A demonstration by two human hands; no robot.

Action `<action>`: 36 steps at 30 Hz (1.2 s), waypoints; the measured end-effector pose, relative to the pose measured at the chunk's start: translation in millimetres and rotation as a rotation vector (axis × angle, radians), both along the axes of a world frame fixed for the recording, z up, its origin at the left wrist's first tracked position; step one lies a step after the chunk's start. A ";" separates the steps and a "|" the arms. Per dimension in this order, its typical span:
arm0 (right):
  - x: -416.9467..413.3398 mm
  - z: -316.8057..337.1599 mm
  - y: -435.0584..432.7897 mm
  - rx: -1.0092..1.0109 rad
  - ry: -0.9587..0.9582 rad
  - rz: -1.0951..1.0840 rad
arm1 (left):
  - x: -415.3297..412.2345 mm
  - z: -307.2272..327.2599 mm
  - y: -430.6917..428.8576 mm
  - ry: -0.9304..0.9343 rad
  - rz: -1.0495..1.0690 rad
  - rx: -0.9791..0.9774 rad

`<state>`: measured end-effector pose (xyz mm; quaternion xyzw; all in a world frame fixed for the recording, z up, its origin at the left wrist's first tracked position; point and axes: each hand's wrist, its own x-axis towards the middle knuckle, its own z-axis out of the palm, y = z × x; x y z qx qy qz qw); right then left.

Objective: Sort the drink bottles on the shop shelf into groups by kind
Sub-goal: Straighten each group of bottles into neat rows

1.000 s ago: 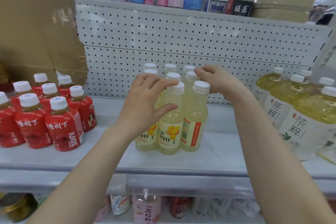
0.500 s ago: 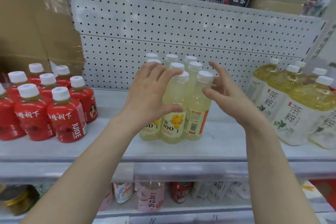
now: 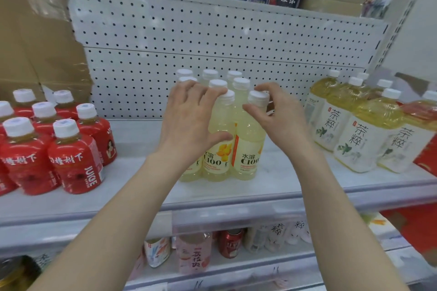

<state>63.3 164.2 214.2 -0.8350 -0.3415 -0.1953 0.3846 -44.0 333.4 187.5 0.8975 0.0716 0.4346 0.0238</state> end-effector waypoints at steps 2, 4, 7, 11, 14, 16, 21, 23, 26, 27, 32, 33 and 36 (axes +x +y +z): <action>-0.8 -5.4 4.9 -0.039 -0.043 -0.019 | -0.1 0.1 -0.7 0.003 0.001 -0.003; -1.4 -10.9 7.6 -0.046 -0.079 -0.026 | -0.8 0.1 -1.0 0.013 0.003 -0.001; -2.6 -16.2 8.8 -0.031 -0.116 -0.039 | -1.4 0.8 -0.6 0.009 -0.001 0.008; -1.2 -20.5 11.2 -0.041 -0.137 -0.052 | -2.0 -0.7 0.2 0.013 0.004 0.020; 3.0 -21.2 6.3 -0.047 -0.138 -0.004 | -1.9 0.9 -0.3 0.009 0.000 0.006; 8.9 -22.2 -4.3 -0.042 -0.137 0.046 | -1.6 2.5 -2.6 0.014 0.007 -0.005; 36.4 -29.6 -53.7 -0.011 -0.349 0.042 | 6.6 5.1 -28.2 -0.112 0.081 0.022; 56.9 -29.8 -88.6 -0.015 -0.453 -0.017 | 18.3 5.5 -51.8 -0.179 0.098 0.053; 87.8 -23.4 -144.5 -0.026 -0.560 -0.102 | 39.4 6.2 -92.8 -0.228 0.058 -0.019; 100.8 -18.2 -168.8 -0.027 -0.572 -0.147 | 52.1 6.5 -112.3 -0.214 0.033 -0.057; 186.3 12.6 -282.8 -0.032 -0.469 -0.468 | 124.7 -0.3 -202.9 -0.088 -0.096 -0.100; 202.3 17.3 -298.1 -0.067 -0.392 -0.515 | 137.9 -1.6 -219.6 -0.079 -0.117 -0.109; 231.0 24.1 -319.1 -0.187 -0.066 -0.513 | 175.1 5.1 -264.7 -0.010 -0.211 -0.226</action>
